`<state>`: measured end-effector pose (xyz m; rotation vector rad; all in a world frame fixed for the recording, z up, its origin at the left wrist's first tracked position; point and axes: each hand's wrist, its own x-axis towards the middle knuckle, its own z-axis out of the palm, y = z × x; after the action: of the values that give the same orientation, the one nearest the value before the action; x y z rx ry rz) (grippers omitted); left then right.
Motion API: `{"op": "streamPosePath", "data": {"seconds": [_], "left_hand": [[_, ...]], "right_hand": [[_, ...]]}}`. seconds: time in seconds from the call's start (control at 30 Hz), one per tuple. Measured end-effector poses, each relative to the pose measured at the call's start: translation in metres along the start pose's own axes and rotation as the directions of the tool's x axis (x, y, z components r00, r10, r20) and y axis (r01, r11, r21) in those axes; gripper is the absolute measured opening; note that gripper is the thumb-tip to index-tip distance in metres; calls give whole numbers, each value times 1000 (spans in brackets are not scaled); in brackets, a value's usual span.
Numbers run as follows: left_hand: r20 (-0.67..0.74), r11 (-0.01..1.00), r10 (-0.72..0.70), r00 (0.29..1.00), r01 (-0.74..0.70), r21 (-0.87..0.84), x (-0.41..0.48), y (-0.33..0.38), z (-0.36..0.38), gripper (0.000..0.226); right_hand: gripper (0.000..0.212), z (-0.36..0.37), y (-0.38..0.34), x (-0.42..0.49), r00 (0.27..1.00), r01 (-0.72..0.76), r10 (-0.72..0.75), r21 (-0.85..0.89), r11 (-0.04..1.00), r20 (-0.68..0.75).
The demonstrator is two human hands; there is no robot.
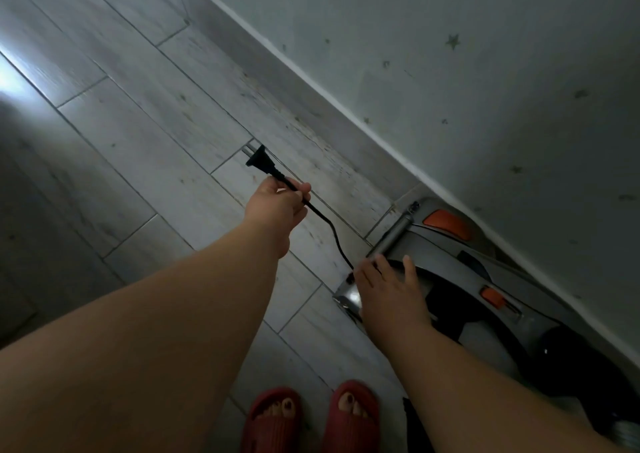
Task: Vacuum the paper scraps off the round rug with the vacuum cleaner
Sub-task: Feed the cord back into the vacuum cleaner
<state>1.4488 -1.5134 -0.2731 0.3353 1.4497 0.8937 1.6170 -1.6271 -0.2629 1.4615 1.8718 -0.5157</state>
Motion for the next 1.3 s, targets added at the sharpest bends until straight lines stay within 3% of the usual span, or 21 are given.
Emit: {"op": "streamPosePath", "data": {"seconds": [0.3,0.67,1.17,1.23,1.3], "left_hand": [[-52,983,-54,997,62,170,-28,-45,17,24],[-181,941,-5,983,66,330,-30,-70,14,34],[-169,948,-26,985,78,307,-10,-80,21,16],[-107,958,-99,989,124,258,-13,-83,26,10],[-85,960,-177,980,191,206,-15,-85,29,17]], "right_hand": [[67,25,18,-22,997,-29,28,7,1000,67],[66,27,17,-23,982,3,17,-106,994,190],[72,35,15,-14,975,11,0,-47,999,221],[73,34,15,-15,975,15,-4,-48,999,222],[72,33,15,-16,976,13,-1,-53,999,216]]}}
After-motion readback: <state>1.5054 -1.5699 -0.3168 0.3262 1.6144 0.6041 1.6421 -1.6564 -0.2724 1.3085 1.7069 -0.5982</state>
